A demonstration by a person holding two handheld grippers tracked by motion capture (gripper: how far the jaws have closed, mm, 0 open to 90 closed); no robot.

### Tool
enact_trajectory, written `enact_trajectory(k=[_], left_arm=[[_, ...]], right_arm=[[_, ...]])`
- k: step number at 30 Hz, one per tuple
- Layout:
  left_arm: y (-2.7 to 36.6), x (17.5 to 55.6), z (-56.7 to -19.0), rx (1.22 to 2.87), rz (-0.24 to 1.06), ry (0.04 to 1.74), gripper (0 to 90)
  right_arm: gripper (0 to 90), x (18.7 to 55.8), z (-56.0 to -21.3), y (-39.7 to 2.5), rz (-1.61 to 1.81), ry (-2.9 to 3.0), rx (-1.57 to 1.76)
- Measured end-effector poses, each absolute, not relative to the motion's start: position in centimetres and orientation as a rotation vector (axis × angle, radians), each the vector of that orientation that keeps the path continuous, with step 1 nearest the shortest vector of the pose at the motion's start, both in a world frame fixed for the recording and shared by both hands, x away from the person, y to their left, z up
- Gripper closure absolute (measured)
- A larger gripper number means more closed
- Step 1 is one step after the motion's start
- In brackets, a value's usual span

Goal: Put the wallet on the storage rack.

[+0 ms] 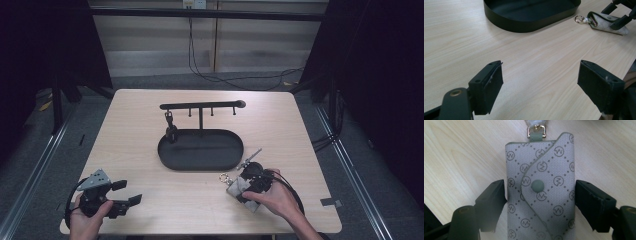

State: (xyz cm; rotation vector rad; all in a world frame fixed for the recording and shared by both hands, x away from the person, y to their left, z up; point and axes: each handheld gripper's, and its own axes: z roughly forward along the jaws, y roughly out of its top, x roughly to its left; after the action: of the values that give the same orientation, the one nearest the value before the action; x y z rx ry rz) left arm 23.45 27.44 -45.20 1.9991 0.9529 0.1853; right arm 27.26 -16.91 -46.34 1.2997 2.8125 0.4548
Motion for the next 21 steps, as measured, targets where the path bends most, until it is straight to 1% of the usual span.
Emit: enact_trajectory(k=[7, 12, 21], left_arm=[[27.3, 23.4, -45.2, 2.008, 0.182, 0.947, 20.1], [27.4, 23.4, -45.2, 2.007, 0.181, 0.949, 20.0], [27.4, 23.5, -45.2, 2.002, 0.179, 0.953, 20.1]], right_arm=[[25.0, 27.3, -46.8, -16.7, 0.422, 2.814, 1.303], [27.5, 27.3, -47.1, -16.3, 0.386, 2.814, 1.290], [32.5, 27.5, -46.5, -15.8, 0.304, 2.833, 1.303]])
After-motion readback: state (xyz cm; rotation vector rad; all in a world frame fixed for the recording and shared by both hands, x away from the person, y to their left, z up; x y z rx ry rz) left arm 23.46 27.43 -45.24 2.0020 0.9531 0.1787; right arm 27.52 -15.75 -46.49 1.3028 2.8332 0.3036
